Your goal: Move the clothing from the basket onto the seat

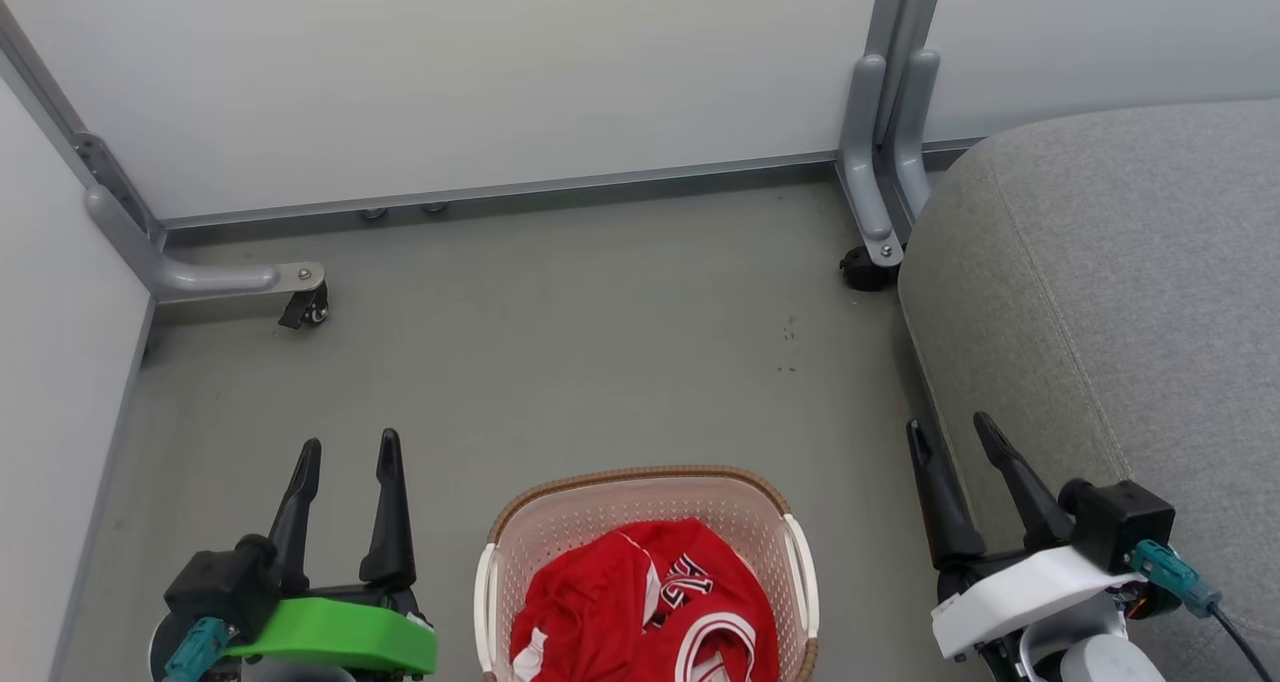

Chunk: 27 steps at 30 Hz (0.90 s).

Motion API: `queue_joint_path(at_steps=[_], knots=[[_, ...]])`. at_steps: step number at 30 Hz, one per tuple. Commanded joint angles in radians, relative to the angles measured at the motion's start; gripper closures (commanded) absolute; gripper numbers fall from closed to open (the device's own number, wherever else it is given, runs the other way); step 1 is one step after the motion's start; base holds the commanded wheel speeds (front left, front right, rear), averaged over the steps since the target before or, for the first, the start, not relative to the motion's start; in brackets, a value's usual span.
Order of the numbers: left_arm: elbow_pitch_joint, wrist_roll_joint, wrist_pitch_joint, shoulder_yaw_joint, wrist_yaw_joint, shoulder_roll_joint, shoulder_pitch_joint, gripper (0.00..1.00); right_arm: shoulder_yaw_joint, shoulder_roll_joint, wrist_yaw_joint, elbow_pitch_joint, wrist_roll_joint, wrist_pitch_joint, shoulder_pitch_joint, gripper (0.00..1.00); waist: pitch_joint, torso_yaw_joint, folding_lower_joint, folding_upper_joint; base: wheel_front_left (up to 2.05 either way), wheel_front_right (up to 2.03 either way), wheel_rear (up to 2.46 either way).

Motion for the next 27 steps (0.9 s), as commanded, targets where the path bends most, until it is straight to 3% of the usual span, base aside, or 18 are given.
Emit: queue_joint_path(at_steps=[1, 27], knots=[[-0.003, 0.029, -0.009, 0.000, 0.002, 0.007, 0.010, 0.00, 0.004, -0.006, 0.000, -0.008, -0.023, -0.012, 0.008, 0.00, 0.000, -0.002, 0.0000, 0.0000, 0.00, 0.00, 0.00], [-0.012, 0.194, -0.051, -0.027, 0.007, 0.008, 0.028, 0.00, 0.028, -0.008, 0.000, -0.014, -0.182, -0.054, 0.015, 0.00, 0.003, -0.024, 0.0000, 0.0000, 0.00, 0.00, 0.00]])
